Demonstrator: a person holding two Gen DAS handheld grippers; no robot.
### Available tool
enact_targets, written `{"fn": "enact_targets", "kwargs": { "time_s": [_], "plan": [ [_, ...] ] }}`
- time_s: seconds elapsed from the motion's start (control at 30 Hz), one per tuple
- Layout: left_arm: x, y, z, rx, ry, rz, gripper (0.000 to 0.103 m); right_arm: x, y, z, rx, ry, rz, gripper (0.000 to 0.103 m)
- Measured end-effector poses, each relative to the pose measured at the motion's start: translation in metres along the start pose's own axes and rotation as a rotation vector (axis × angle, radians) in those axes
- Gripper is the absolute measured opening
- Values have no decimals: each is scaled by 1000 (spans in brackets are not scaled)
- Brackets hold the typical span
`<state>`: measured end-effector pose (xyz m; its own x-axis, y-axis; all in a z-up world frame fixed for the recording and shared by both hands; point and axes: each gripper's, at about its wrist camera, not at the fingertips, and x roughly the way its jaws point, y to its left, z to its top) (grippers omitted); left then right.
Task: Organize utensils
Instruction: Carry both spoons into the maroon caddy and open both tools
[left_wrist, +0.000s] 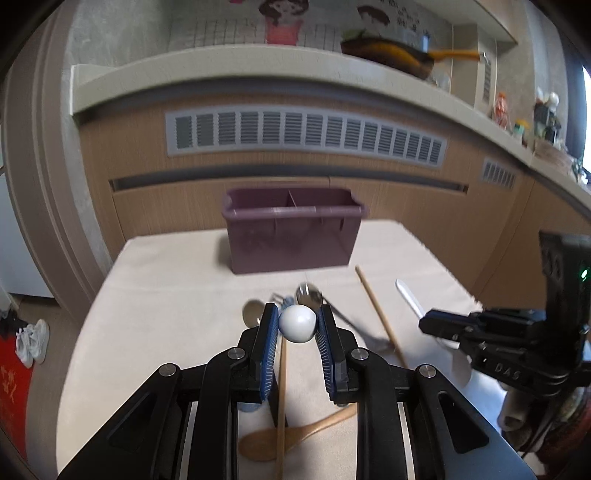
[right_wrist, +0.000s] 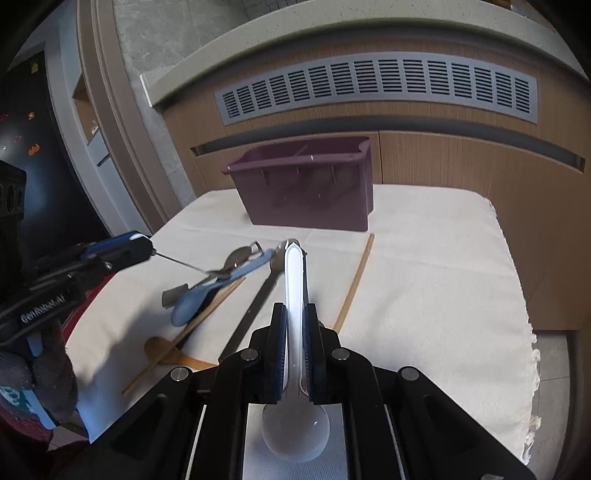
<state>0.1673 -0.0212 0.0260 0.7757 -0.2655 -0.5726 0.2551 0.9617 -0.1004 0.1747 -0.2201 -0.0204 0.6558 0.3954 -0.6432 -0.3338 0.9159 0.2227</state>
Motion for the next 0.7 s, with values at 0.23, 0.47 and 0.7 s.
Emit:
{"fn": "enact_targets", "kwargs": {
  "time_s": [0.23, 0.47, 0.7],
  "plan": [
    [-24, 12, 31, -23, -43, -33, 22, -8, -10, 13, 77, 2, 111, 8],
    [-30, 20, 51, -63, -67, -67, 22, -20, -11, 30, 83, -77, 118, 8],
    [-36, 30, 115, -78, -158, -119, 22, -35, 0, 107, -3, -291, 30, 8]
  ]
}}
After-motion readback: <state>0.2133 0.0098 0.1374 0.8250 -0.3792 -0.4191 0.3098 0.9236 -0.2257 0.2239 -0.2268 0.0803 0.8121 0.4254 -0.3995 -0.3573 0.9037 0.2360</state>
